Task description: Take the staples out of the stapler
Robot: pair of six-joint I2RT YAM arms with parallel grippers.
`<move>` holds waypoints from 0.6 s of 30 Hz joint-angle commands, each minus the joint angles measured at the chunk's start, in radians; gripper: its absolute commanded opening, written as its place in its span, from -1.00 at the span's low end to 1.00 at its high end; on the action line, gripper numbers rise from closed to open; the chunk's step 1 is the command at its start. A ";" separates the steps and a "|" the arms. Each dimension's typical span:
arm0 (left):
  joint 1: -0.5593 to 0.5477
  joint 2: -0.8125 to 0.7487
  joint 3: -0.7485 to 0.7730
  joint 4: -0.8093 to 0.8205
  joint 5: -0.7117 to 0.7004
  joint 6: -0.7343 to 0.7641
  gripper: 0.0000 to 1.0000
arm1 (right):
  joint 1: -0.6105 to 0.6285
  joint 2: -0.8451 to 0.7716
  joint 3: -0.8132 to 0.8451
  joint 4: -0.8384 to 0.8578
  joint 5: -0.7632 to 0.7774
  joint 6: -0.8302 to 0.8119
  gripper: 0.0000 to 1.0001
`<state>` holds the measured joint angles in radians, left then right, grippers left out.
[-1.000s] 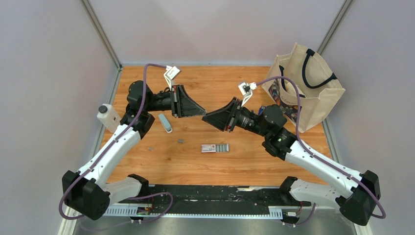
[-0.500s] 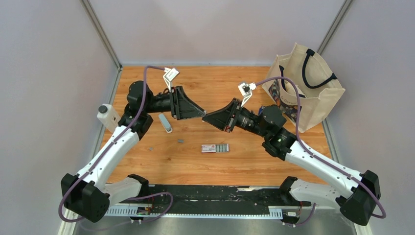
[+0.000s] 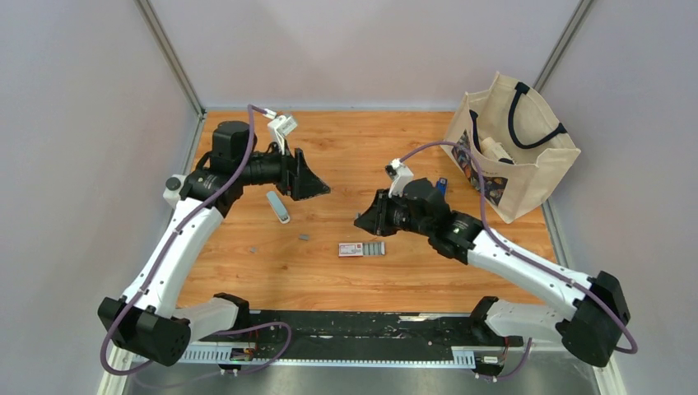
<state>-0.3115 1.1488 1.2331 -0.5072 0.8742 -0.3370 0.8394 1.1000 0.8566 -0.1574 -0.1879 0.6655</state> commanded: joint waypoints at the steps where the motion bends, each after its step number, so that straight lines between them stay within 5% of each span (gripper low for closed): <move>1: 0.003 0.008 0.014 -0.241 -0.153 0.332 0.69 | 0.024 0.084 0.029 -0.183 0.169 -0.018 -0.91; 13: 0.003 -0.078 -0.119 -0.271 -0.253 0.504 0.72 | 0.127 0.372 0.143 -0.358 0.513 0.097 -1.00; 15: 0.003 -0.080 -0.135 -0.266 -0.276 0.497 0.58 | 0.165 0.429 0.189 -0.410 0.585 0.114 -1.00; 18: 0.008 -0.057 -0.126 -0.293 -0.337 0.481 0.11 | 0.219 0.492 0.239 -0.459 0.663 0.137 -1.00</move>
<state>-0.3115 1.0901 1.0996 -0.7799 0.6071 0.1101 0.9928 1.5406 1.0096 -0.5205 0.3019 0.7506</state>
